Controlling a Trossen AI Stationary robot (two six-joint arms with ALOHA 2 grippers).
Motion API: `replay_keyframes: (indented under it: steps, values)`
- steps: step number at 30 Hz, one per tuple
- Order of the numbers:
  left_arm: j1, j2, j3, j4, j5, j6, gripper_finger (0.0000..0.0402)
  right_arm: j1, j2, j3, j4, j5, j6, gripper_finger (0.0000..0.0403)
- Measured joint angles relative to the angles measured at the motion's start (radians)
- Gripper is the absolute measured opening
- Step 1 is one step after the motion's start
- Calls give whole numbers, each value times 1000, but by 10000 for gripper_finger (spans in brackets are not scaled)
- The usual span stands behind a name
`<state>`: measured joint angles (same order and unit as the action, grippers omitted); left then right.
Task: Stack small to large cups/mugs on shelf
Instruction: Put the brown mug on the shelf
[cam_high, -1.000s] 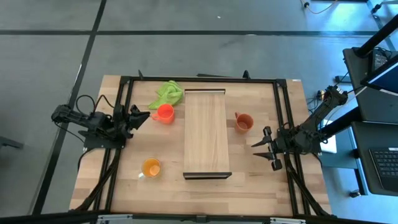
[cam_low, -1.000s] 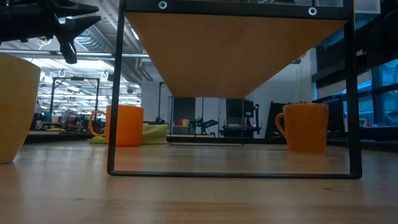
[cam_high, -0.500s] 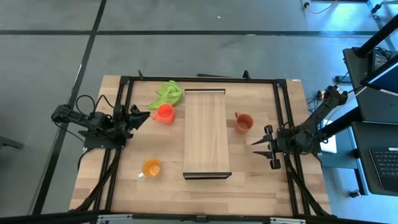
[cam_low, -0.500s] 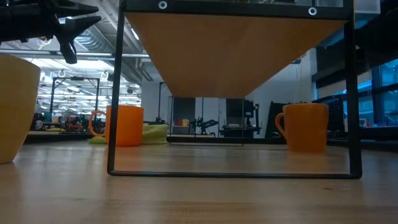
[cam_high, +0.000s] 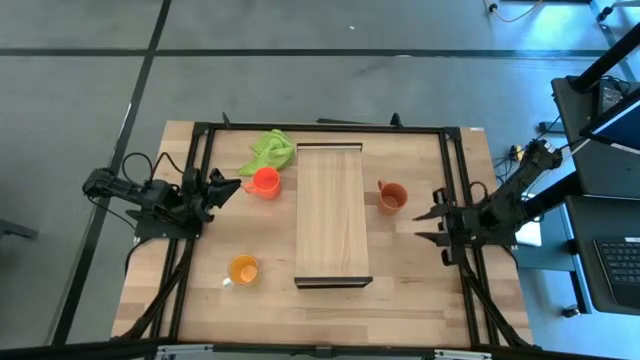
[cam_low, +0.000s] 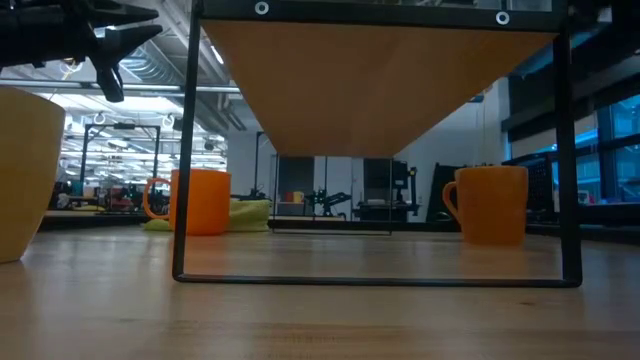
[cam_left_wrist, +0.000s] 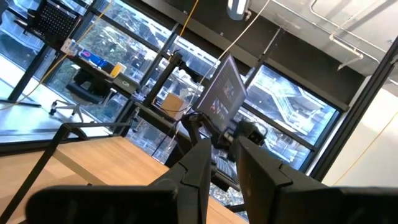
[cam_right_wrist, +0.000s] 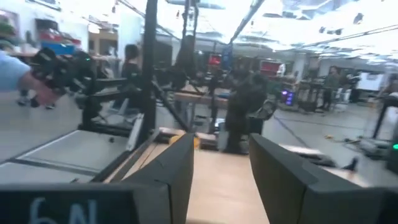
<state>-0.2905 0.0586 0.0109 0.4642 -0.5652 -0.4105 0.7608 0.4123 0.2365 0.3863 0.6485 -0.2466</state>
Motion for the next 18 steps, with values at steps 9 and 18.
replay_keyframes:
  steps: [9, 18]
  values:
    - [0, 1, 156, -168, 23, 149, 60, -114, 210, 407, -333, 132, -217, 156]
    - [0, 174, 602, -974, 108, 161, 24, -307, 459, 693, -517, 277, -32, 156]
